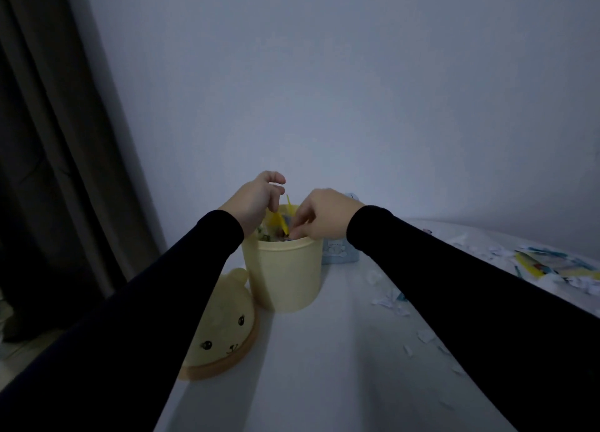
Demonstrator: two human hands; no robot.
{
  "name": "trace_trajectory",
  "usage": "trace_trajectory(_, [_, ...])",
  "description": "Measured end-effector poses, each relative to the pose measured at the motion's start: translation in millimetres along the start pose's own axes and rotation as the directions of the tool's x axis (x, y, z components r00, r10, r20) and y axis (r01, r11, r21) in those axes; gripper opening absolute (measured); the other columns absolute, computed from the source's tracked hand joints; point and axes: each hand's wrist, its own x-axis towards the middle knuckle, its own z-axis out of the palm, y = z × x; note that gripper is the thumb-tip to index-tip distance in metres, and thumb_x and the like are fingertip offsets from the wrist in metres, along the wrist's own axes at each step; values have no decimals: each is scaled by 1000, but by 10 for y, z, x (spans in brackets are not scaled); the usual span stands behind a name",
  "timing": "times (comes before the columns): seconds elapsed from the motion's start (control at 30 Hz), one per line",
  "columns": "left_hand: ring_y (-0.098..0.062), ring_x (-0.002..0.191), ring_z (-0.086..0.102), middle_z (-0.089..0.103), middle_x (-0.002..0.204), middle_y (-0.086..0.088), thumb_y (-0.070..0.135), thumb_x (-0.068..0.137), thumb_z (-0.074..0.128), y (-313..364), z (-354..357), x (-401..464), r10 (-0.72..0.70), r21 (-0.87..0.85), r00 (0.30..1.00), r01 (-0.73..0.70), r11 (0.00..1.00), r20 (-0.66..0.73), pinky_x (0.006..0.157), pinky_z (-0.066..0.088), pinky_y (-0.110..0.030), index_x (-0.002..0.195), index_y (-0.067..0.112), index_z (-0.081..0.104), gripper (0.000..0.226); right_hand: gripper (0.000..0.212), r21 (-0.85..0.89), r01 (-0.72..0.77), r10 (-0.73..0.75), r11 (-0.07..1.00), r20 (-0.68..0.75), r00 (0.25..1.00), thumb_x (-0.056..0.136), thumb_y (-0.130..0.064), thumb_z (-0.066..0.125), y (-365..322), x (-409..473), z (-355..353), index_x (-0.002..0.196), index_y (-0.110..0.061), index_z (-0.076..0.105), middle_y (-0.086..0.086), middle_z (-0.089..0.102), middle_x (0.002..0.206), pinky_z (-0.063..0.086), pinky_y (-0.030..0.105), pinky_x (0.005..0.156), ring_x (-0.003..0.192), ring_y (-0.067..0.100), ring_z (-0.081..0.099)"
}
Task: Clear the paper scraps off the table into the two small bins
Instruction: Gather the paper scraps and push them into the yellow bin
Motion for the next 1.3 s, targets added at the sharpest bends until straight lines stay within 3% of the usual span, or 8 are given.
trace_trajectory(0.3, [-17, 123, 47, 47, 137, 2, 6, 83, 60, -155, 33, 230, 192, 627, 979, -196, 754, 75, 91, 39, -24, 127, 26, 54, 49, 10, -23, -45, 42, 999, -125, 991, 81, -23, 70, 60, -11, -85, 88, -20, 77, -10, 63, 77, 40, 17, 60, 74, 6, 56])
trace_trajectory(0.43, [-14, 107, 54, 62, 125, 1, 13, 87, 56, -108, 109, 185, 190, 766, 970, -236, 599, 150, 85, 40, -21, 119, 25, 65, 35, 7, -13, -124, 121, 992, -133, 984, 77, -21, 75, 116, 10, -18, 83, -20, 77, -3, 68, 89, 45, 20, 66, 88, 13, 62])
trace_trajectory(0.63, [-17, 112, 54, 61, 128, 0, 2, 85, 39, -28, 33, -55, 101, 759, 984, -177, 627, 146, 90, 41, -23, 114, 23, 68, 46, 12, 29, -164, 166, 986, -187, 968, 79, -26, 72, 109, -21, 31, 84, -15, 75, 2, 71, 91, 54, 28, 77, 90, 17, 65])
trace_trajectory(0.8, [-24, 116, 55, 57, 133, -2, -1, 81, 42, 118, 102, -439, 261, 598, 964, -237, 766, 48, 90, 41, -24, 121, 19, 63, 49, 14, 85, -161, 180, 983, -305, 935, 84, -29, 61, 13, -305, -6, 88, -19, 71, -5, 62, 85, 48, 25, 72, 87, 15, 62])
trace_trajectory(1.0, [-25, 106, 57, 68, 110, -3, 21, 71, 34, 120, 786, -1175, 545, 523, 837, -488, 699, 53, 96, 43, -38, 104, 14, 69, 48, 21, 51, -271, 274, 961, -302, 913, 84, -20, 55, 43, -1071, -78, 69, -8, 62, 3, 57, 68, 40, 23, 57, 72, 21, 56])
trace_trajectory(1.13, [-23, 112, 54, 61, 123, -1, 34, 79, 37, 18, 1409, -1763, 436, 395, 889, -453, 800, 138, 96, 43, -42, 120, 20, 60, 50, 27, 42, -357, 353, 933, -289, 890, 83, -16, 56, 244, -1895, -53, 57, -17, 50, -2, 52, 60, 46, 25, 64, 71, 23, 55])
trace_trajectory(1.2, [-22, 130, 40, 44, 142, 0, 50, 85, 33, -22, 1720, -2090, 306, 479, 923, -384, 789, 235, 106, 34, -43, 138, 26, 42, 60, 10, 49, -427, 423, 903, -272, 864, 84, -20, 56, 385, -2350, -49, 83, -21, 67, -2, 60, 80, 46, 25, 77, 86, 20, 61])
trace_trajectory(1.3, [-22, 144, 15, 14, 158, -4, 64, 90, 31, -62, 2103, -2503, 21, 643, 920, -290, 709, 391, 112, 18, -49, 150, 23, 15, 74, 31, -48, -587, 550, 808, -296, 781, 87, -33, 55, 496, -2964, -12, 115, -24, 62, 3, 60, 107, 45, 33, 91, 109, 25, 56])
